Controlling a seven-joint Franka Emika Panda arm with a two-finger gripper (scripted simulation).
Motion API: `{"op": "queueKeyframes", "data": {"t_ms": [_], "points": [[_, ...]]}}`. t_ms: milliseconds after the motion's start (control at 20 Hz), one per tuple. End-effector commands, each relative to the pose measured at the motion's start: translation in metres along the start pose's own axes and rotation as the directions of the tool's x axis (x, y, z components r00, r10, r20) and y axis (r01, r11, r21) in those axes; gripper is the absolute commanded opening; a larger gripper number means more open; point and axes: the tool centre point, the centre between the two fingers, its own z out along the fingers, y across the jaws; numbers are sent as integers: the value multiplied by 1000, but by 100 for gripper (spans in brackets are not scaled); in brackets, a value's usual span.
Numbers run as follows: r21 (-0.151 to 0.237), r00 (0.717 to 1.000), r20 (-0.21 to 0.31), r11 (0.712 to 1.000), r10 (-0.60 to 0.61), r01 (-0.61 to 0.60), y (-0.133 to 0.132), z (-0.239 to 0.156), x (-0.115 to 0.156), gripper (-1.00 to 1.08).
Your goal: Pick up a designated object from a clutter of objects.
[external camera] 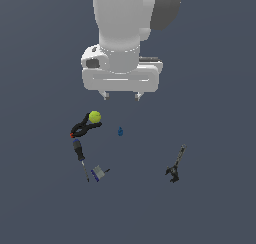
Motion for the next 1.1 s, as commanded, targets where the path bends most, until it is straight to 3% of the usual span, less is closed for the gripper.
{"op": "queueKeyframes", "data": {"t_ms": [0, 500, 1050], "points": [[0, 1000, 0, 1000, 0, 0, 0, 0, 0, 100], [22, 999, 19, 999, -49, 49, -22, 11, -1, 100], [32, 1000, 19, 999, 14, -15, 0, 35, 2, 100]]}}
